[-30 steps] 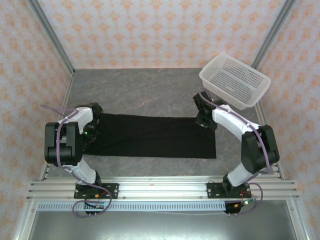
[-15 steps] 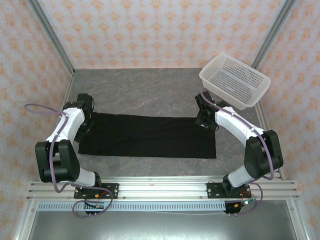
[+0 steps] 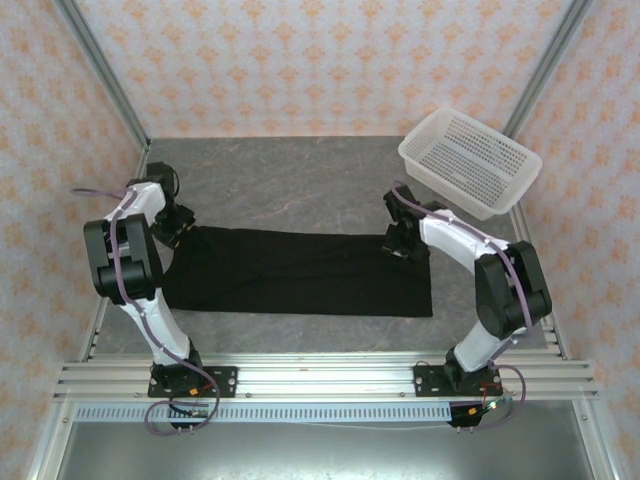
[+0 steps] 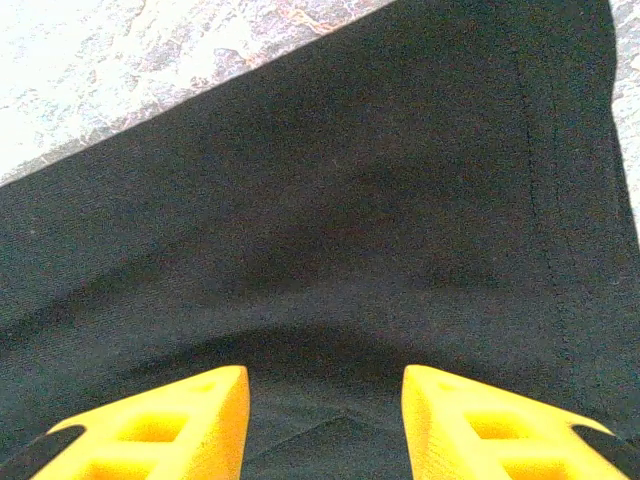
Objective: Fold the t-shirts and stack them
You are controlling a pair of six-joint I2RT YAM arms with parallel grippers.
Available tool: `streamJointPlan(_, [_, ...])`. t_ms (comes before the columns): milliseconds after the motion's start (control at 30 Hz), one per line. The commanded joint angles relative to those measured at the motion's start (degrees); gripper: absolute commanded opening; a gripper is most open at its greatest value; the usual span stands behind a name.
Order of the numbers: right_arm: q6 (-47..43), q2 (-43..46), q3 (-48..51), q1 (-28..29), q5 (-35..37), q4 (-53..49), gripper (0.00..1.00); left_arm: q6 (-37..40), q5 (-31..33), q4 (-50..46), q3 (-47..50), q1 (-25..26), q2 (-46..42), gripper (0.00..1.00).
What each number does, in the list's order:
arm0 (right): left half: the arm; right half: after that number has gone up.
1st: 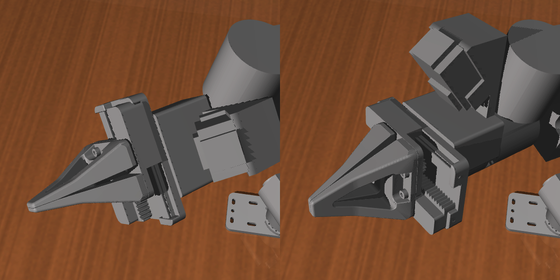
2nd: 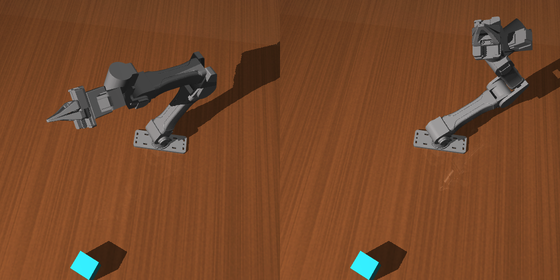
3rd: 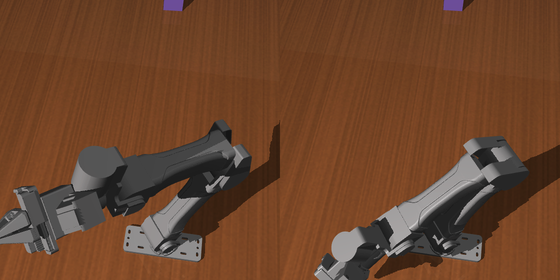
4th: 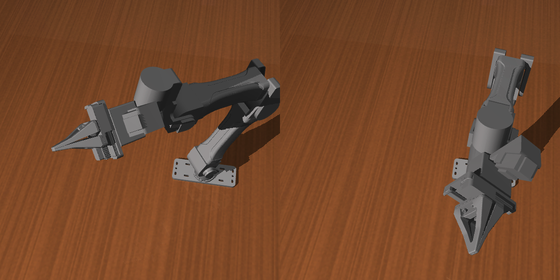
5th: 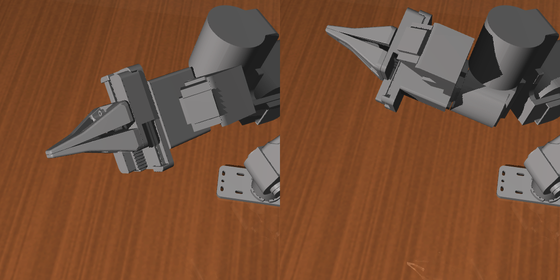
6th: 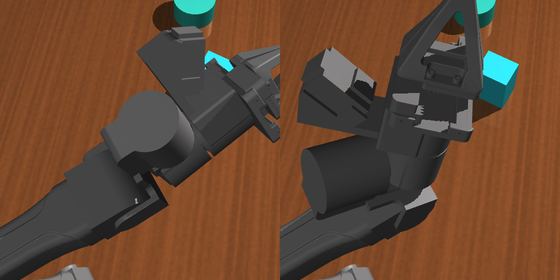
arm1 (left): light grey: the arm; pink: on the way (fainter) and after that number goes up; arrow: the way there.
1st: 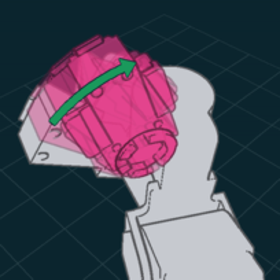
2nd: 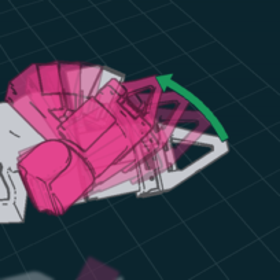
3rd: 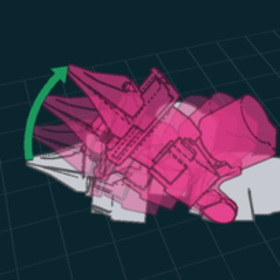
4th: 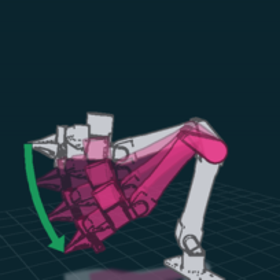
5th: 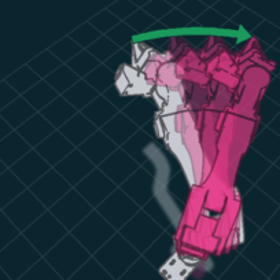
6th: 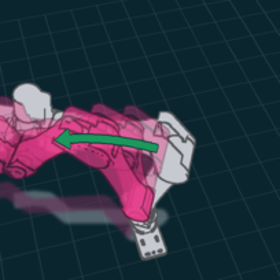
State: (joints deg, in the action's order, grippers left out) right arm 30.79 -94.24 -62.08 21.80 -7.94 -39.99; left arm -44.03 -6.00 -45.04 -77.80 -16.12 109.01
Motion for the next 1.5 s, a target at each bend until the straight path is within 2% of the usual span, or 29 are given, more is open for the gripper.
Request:
streamJointPlan(0, [-0.36, -1.42, -2.32, -0.74, 1.26, -0.51, 0.44, -1.64, 4.93, -6.44, -0.08, 0.72, -4.02, 0.40])
streamJointPlan(67, [-0.75, -2.20, -2.92, -1.31, 1.51, -0.68, 0.44, -4.38, 7.97, -9.79, 1.88, 2.45, -9.60, 0.36])
streamJointPlan(133, [-1.16, -3.53, -3.77, -1.92, 1.76, -1.28, 0.43, -7.89, 7.12, -12.34, 5.02, 5.12, -14.58, 0.33])
streamJointPlan(300, [-3.42, -6.99, -6.42, -2.52, 2.93, -2.97, 0.39, -17.60, 2.92, -16.90, 14.17, 15.82, -22.71, 0.30])
streamJointPlan(400, [-5.03, -10.09, -8.79, -2.82, 4.23, -4.53, 0.38, -23.56, -2.09, -15.18, 21.44, 19.36, -25.86, 0.29])
streamJointPlan(533, [-6.58, -14.24, -11.72, -3.34, 6.91, -7.19, 0.37, -25.82, -1.56, -12.21, 26.66, 19.57, -27.46, 0.27])
streamJointPlan(767, [-4.97, -19.89, -14.16, -4.43, 9.57, -13.10, 0.37, -23.38, 2.69, -7.65, 24.82, 15.18, -17.22, 0.26])
streamJointPlan(867, [-3.09, -18.39, -12.05, -4.49, 9.53, -14.04, 0.38, -21.05, 4.67, -6.77, 21.13, 12.96, -11.18, 0.25])
streamJointPlan(933, [-1.27, -16.68, -9.90, -4.48, 9.30, -14.63, 0.39, -18.68, 3.63, -5.71, 17.15, 12.13, -6.06, 0.24])
streamJointPlan(1100, [4.90, -10.91, -2.25, -4.28, 5.41, -14.20, 0.39, -15.15, 1.34, -7.13, 3.11, 12.98, 6.38, 0.23])
streamJointPlan(1300, [11.93, -3.65, 6.93, -2.60, 2.97, -13.63, 0.40, -12.74, 0.26, -9.41, -21.54, 17.87, 21.41, 0.23])
streamJointPlan(1467, [17.58, 0.95, 13.04, 2.53, -1.76, -11.76, 0.40, -12.71, -2.76, -9.21, -44.63, 23.90, 35.19, 0.24])
